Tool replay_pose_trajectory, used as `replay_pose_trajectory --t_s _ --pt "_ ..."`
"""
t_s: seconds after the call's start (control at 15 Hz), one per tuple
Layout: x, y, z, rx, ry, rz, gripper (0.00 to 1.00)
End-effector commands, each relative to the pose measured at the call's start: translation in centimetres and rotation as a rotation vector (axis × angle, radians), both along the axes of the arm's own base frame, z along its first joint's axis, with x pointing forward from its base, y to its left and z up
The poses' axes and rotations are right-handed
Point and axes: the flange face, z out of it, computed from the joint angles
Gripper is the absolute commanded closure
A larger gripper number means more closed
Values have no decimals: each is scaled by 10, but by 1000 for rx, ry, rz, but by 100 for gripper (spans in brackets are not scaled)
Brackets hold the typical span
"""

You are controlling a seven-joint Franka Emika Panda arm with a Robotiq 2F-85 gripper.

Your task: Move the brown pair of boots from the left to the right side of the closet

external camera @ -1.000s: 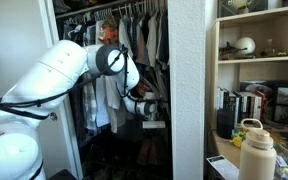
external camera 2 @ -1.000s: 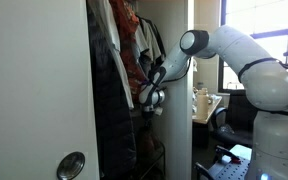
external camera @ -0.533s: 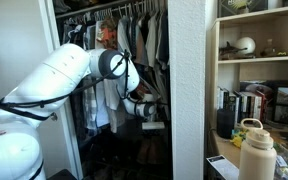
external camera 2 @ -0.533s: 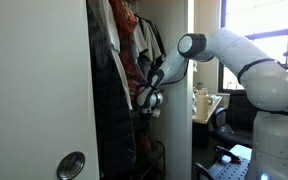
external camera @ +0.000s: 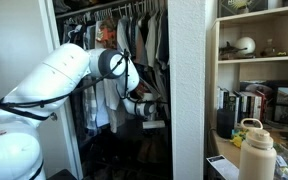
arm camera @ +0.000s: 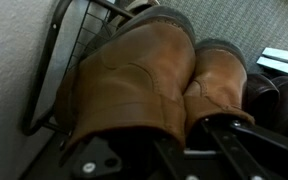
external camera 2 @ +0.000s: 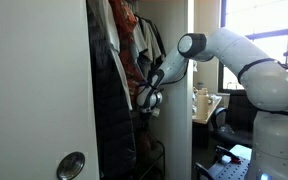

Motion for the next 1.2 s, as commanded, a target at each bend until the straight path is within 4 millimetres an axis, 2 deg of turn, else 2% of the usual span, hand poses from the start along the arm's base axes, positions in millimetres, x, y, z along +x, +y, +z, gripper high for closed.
replay_pose_trajectory --t_s 0.0,0.2,0.33,0.4,0.47,0.8,1.0,1.07,1.13 --pt "35 2 35 -36 -149 28 97" --pt "43 -6 27 -63 -190 34 97" --pt "40 -9 20 -73 -183 21 97" --pt "37 -12 16 -76 -178 8 64" --pt "35 -13 14 -80 -172 4 64" --pt "33 -22 19 -88 -261 -37 26" --pt "30 -10 32 -65 -271 -75 4" --pt "28 -4 40 -57 -255 -89 0" --pt "24 4 50 -51 -236 -96 0"
